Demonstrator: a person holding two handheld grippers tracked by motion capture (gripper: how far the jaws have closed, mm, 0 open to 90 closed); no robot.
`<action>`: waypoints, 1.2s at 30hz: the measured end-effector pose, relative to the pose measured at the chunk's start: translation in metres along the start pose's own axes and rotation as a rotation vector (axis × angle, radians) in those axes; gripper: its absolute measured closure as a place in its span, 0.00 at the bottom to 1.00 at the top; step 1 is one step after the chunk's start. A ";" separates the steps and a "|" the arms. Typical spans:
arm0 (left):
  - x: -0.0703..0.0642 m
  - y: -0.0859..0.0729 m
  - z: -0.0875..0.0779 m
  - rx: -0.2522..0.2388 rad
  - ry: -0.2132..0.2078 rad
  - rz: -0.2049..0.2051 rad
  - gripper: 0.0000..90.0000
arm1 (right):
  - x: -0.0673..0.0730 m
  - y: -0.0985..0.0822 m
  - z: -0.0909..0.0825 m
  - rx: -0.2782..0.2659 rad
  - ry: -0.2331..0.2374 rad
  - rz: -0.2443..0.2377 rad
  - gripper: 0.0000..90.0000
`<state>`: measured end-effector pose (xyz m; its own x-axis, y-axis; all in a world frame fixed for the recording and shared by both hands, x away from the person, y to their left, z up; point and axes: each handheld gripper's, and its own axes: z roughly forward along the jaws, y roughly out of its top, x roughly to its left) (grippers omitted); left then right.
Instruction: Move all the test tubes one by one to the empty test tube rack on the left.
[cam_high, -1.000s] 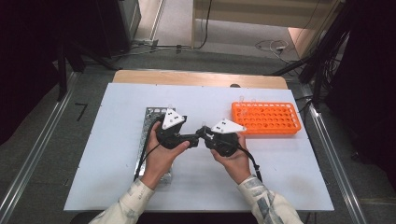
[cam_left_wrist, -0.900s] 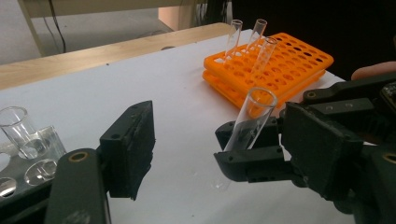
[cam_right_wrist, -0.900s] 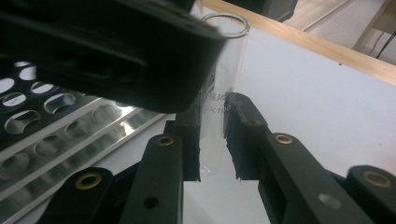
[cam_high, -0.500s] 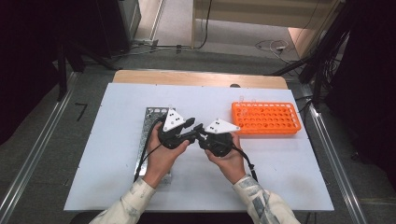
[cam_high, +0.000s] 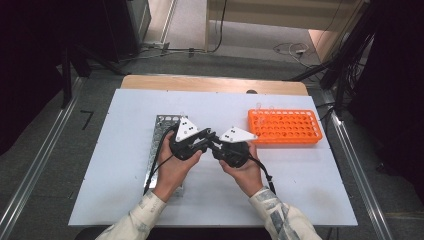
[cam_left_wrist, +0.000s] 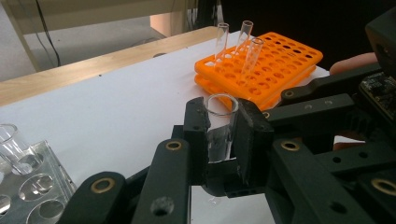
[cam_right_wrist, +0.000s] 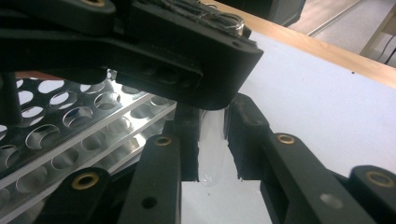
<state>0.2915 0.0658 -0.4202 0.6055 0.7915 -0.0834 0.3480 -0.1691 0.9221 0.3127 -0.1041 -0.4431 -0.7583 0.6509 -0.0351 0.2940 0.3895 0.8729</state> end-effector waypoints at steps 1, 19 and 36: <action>0.000 0.000 0.000 0.001 -0.001 -0.002 0.84 | 0.000 0.000 0.000 -0.002 0.001 0.005 0.72; 0.012 0.009 -0.003 -0.024 0.017 -0.045 0.84 | -0.014 -0.010 -0.021 -0.050 -0.024 0.092 0.25; 0.040 0.015 -0.022 -0.057 0.078 -0.106 0.84 | -0.034 -0.024 -0.039 -0.040 -0.064 0.127 0.25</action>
<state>0.3051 0.1078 -0.4018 0.5093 0.8468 -0.1536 0.3648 -0.0507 0.9297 0.3085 -0.1611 -0.4443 -0.6773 0.7342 0.0471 0.3611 0.2760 0.8908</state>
